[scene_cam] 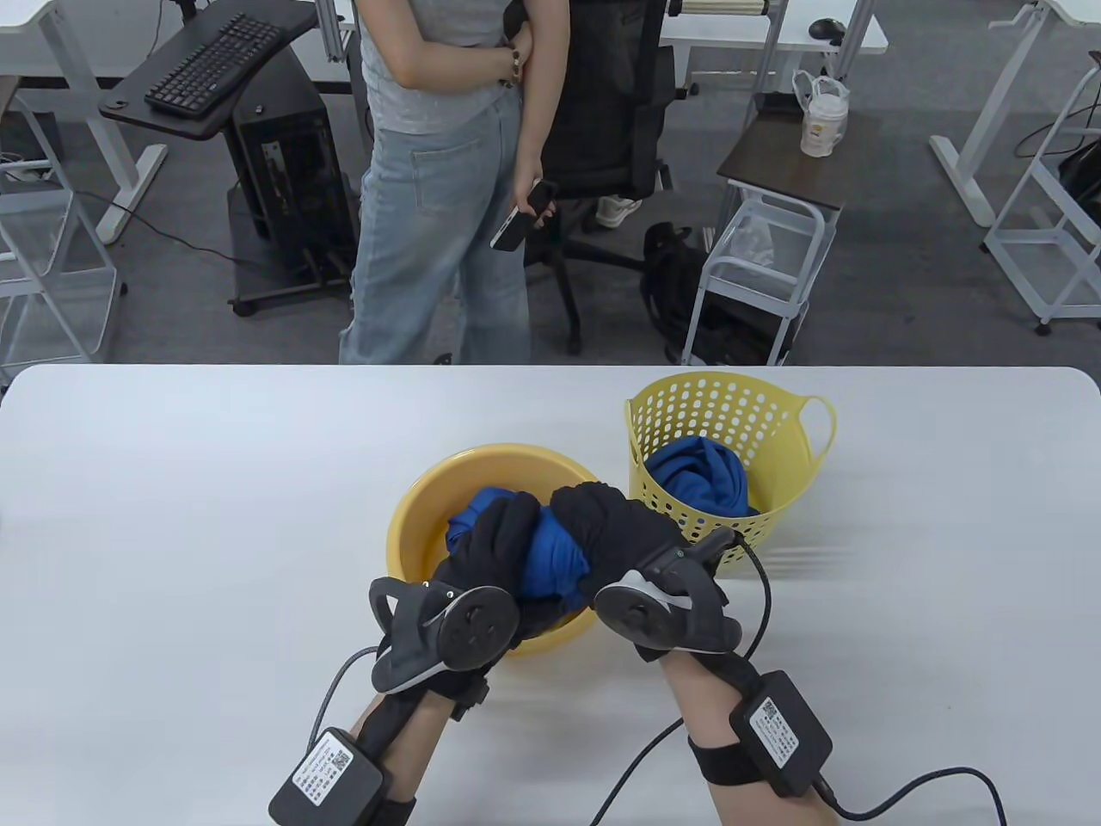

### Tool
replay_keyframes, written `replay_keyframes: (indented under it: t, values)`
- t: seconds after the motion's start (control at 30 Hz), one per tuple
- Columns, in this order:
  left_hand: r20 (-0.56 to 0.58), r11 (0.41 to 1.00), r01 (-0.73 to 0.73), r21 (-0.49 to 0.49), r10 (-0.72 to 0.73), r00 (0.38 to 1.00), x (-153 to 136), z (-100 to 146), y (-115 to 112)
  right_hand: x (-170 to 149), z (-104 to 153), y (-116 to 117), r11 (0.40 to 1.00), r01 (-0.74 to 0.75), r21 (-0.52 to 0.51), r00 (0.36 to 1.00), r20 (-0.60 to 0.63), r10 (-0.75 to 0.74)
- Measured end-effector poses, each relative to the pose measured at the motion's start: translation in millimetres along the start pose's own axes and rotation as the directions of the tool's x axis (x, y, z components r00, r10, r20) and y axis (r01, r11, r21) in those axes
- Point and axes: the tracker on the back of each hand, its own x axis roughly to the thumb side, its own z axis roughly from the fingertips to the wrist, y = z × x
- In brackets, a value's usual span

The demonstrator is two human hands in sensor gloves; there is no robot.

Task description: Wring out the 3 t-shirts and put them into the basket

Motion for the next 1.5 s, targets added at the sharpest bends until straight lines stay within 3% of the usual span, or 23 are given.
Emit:
replay_keyframes:
  t: [0.1, 0.2, 0.37, 0.6, 0.93, 1.07, 1.23, 1.5]
  values:
    - [-0.019, 0.996, 0.051, 0.077, -0.050, 0.999, -2, 3, 7, -4, 1, 6, 0.976, 0.212, -0.044, 0.970, -0.107, -0.216]
    - [-0.018, 0.982, 0.121, 0.146, -0.119, 0.993, 3, 5, 17, -5, -1, 4, 0.940, 0.331, -0.084, 0.924, -0.171, -0.341]
    - [-0.017, 0.949, 0.225, 0.223, -0.227, 0.974, 4, 9, 19, 3, 0, 4, 0.921, 0.372, -0.117, 0.888, -0.243, -0.390]
    - [-0.033, 0.933, 0.224, 0.281, -0.224, 0.974, 14, 13, 39, 10, -2, -14, 0.890, 0.421, -0.175, 0.857, -0.243, -0.454]
    - [-0.046, 0.914, 0.262, 0.309, -0.261, 0.964, 19, 16, 46, 10, -1, -15, 0.844, 0.499, -0.197, 0.795, -0.283, -0.536]
    - [-0.048, 0.930, 0.268, 0.251, -0.265, 0.963, 17, 13, 34, 2, 1, -2, 0.836, 0.527, -0.155, 0.766, -0.339, -0.546]
    - [-0.062, 0.916, 0.238, 0.322, -0.230, 0.971, 26, 14, 41, -1, -9, -22, 0.848, 0.514, -0.127, 0.803, -0.276, -0.528]
    - [-0.019, 0.952, 0.204, 0.229, -0.206, 0.978, 14, 10, 37, -12, -8, -8, 0.813, 0.579, -0.058, 0.750, -0.352, -0.559]
